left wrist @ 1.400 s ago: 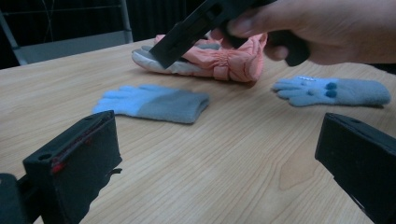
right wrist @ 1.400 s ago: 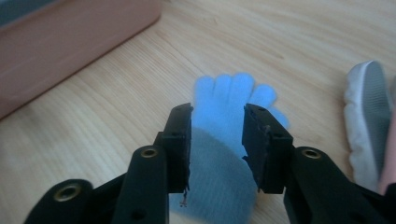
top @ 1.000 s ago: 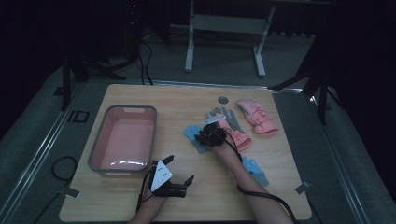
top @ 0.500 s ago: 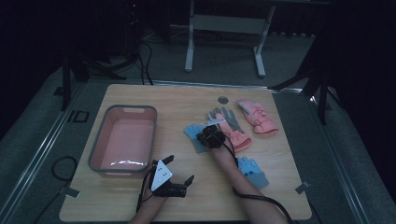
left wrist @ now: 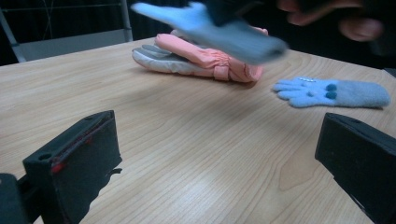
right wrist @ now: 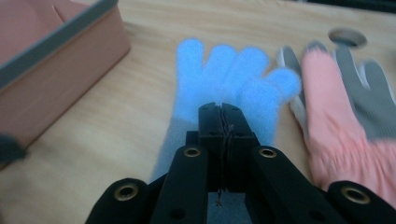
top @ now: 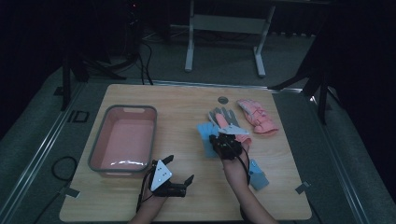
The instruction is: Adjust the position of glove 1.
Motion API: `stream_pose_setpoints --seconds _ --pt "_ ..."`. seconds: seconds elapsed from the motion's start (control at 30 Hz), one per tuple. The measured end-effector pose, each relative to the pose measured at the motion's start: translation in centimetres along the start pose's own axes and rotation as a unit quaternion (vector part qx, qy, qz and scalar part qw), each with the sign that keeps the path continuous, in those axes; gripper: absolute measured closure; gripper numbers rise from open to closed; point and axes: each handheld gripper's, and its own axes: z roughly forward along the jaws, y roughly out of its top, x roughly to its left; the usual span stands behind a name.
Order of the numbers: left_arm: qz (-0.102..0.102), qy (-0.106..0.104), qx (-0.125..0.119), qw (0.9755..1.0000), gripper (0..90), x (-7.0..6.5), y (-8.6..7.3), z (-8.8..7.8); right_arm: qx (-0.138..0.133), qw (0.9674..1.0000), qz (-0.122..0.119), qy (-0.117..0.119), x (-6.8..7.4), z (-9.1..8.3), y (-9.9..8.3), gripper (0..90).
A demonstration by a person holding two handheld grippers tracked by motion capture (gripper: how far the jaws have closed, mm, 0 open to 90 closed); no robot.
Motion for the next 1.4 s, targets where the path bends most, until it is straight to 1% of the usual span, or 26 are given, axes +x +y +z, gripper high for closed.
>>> stream_pose_setpoints --seconds 0.07,0.13,0.27,0.3,0.33,0.4,0.47,0.57,0.67,0.73,0.87,1.03,1.17,1.27,1.33,1.37,1.4 --pt "0.0 0.001 0.0 1.0 0.0 0.0 0.0 0.0 0.003 0.9999 0.001 -0.012 0.1 -0.7 -1.0 88.3" --pt "0.002 0.001 0.0 1.0 0.0 0.0 0.0 0.0 0.009 0.9997 0.021 -0.011 0.0 -1.1 -2.1 88.3" --pt "0.002 0.001 0.0 1.0 0.0 0.0 0.0 0.0 0.021 0.9987 0.043 -0.016 -0.3 -1.4 -4.1 88.3" --pt "0.002 0.001 0.0 1.0 0.0 0.0 0.0 0.0 0.023 0.9982 0.053 -0.016 -0.4 -1.5 -4.7 88.3" --pt "0.002 0.001 0.0 1.0 0.0 0.0 0.0 0.0 0.025 0.9979 0.057 -0.016 -0.4 -1.5 -5.0 88.3" --pt "0.003 0.001 0.0 1.0 0.0 0.0 0.0 0.0 0.032 0.9978 0.054 -0.023 -0.3 -1.6 -5.9 88.3" --pt "0.002 0.002 0.0 1.0 0.0 -0.1 0.0 0.0 0.039 0.9972 0.061 -0.021 -0.3 -1.5 -6.8 88.3" --pt "0.002 0.002 0.0 1.0 0.0 0.0 0.0 0.0 0.044 0.9964 0.066 -0.028 -0.2 -1.5 -7.7 88.3" --pt "0.003 0.002 0.001 1.0 0.0 -0.1 0.0 0.0 0.047 0.9955 0.073 -0.038 -0.2 -1.4 -8.3 88.2" --pt "0.003 0.002 0.0 1.0 0.0 -0.1 0.0 0.0 0.051 0.995 0.077 -0.039 -0.3 -1.3 -8.5 88.2" --pt "0.003 0.002 0.0 1.0 0.0 -0.1 0.0 0.0 0.056 0.9946 0.077 -0.041 -0.3 -1.0 -9.1 88.0" --pt "0.003 0.001 0.001 1.0 0.0 0.0 0.0 0.0 0.061 0.9944 0.078 -0.036 -0.3 -0.7 -9.6 86.7" --pt "0.004 0.001 0.001 1.0 0.0 -0.1 0.0 0.0 0.059 0.9945 0.079 -0.036 -0.5 -0.4 -9.9 82.9" --pt "0.003 0.0 0.001 1.0 0.0 0.0 0.0 0.0 0.055 0.9946 0.082 -0.033 -0.6 -0.8 -9.8 76.8" --pt "0.003 -0.001 0.001 1.0 0.0 0.0 0.0 0.0 0.042 0.9959 0.076 -0.026 -0.9 -1.3 -9.3 72.7" --pt "0.003 -0.001 0.001 1.0 0.0 0.0 0.0 0.0 0.035 0.9968 0.067 -0.026 -1.0 -1.6 -8.9 70.1" --pt "0.003 -0.001 0.0 1.0 0.0 0.0 0.0 0.0 0.029 0.9975 0.056 -0.031 -1.3 -1.9 -8.5 69.7"
